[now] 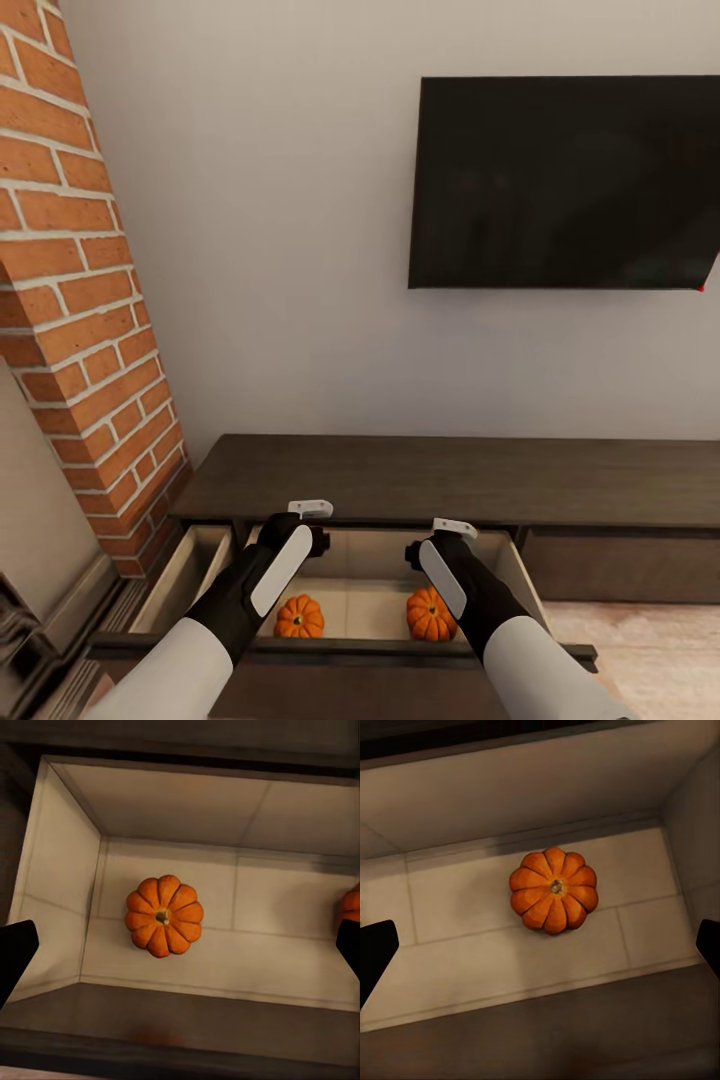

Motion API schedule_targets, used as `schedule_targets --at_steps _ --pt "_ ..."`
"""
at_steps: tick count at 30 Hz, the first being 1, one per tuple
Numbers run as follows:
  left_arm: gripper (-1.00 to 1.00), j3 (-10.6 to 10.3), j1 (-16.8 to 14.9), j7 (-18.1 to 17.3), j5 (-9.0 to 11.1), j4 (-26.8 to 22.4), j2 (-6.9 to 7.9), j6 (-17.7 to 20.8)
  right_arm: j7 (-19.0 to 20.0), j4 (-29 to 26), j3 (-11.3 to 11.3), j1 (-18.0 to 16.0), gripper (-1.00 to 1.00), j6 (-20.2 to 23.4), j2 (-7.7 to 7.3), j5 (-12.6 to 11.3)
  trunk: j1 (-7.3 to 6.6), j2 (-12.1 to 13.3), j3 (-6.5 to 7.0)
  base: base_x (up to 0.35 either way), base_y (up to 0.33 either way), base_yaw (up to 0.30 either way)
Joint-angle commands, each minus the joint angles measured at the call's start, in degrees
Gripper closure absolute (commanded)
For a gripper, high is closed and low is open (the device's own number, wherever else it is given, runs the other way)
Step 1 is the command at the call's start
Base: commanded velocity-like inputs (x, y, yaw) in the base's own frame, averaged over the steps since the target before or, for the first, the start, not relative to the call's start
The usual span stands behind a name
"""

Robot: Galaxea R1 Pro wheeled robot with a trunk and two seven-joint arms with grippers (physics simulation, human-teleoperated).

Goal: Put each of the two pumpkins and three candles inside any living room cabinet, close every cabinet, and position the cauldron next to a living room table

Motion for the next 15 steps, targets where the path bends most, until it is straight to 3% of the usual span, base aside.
schedule_targets --at_steps 1,15 --pt "-1.0 -0.13 -0.05 0.6 0.61 -0.06 0.01 0.03 -0.53 -0.07 0.26 -0.04 -1.0 0.11 -0.04 -0.59 -0.23 0.39 0.12 0.0 0.0 0.0" --pt "-1.0 -0.19 -0.05 0.6 0.61 -0.13 -0.04 0.03 -0.46 -0.07 0.26 -0.04 -1.0 0.03 -0.04 -0.59 -3.31 6.0 2.64 -0.014 0.0 0.0"
